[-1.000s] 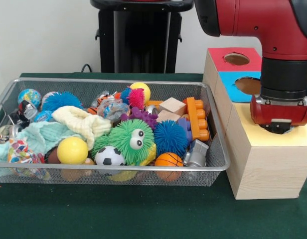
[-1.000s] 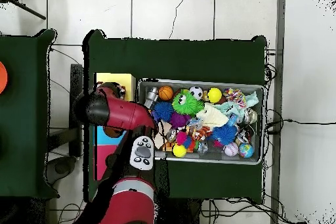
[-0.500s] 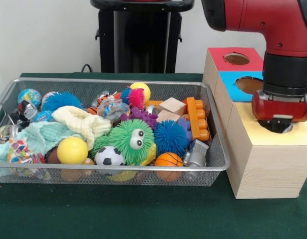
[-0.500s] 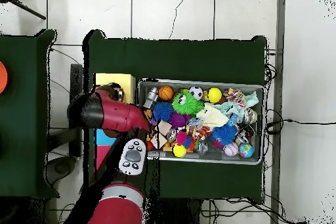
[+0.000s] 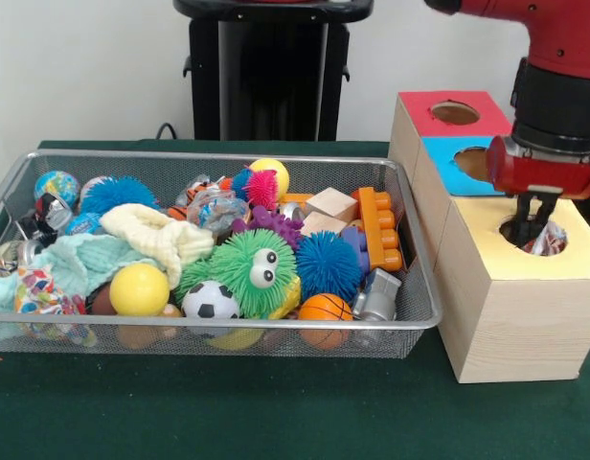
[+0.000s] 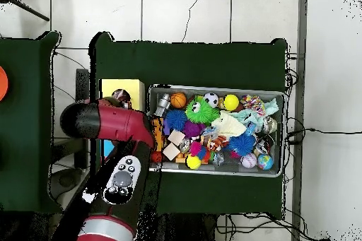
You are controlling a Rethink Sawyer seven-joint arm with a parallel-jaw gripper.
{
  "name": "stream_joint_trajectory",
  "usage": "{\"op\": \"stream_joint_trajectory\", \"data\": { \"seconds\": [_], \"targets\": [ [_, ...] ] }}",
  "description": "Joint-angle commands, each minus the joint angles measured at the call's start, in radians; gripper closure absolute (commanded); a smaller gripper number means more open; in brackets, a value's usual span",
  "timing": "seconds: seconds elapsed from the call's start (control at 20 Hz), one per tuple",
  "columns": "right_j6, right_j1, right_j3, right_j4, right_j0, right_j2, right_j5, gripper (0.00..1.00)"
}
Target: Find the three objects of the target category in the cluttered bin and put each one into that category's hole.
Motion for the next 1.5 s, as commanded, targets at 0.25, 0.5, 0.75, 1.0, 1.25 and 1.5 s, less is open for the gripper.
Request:
{"op": "stream_joint_trajectory", "data": {
  "seconds": [0.25, 0.5, 0.75, 1.0, 1.25, 1.5],
  "targets": [
    [0.312, 0.021, -0.060, 0.007, 0.050, -0.059, 0.153, 1.00],
    [0.307, -0.003, -0.064, 0.014, 0.069, -0.079, 0.136, 1.00],
    [0.308, -0.030, -0.087, 0.008, 0.093, -0.128, 0.183, 1.00],
    [0.288, -0.057, -0.079, -0.010, 0.105, -0.173, 0.229, 1.00],
    [0.241, -0.105, -0.037, -0.037, 0.094, -0.200, 0.323, 1.00],
    [0.188, -0.163, 0.057, -0.066, 0.075, -0.222, 0.324, 1.00]
  ]
}}
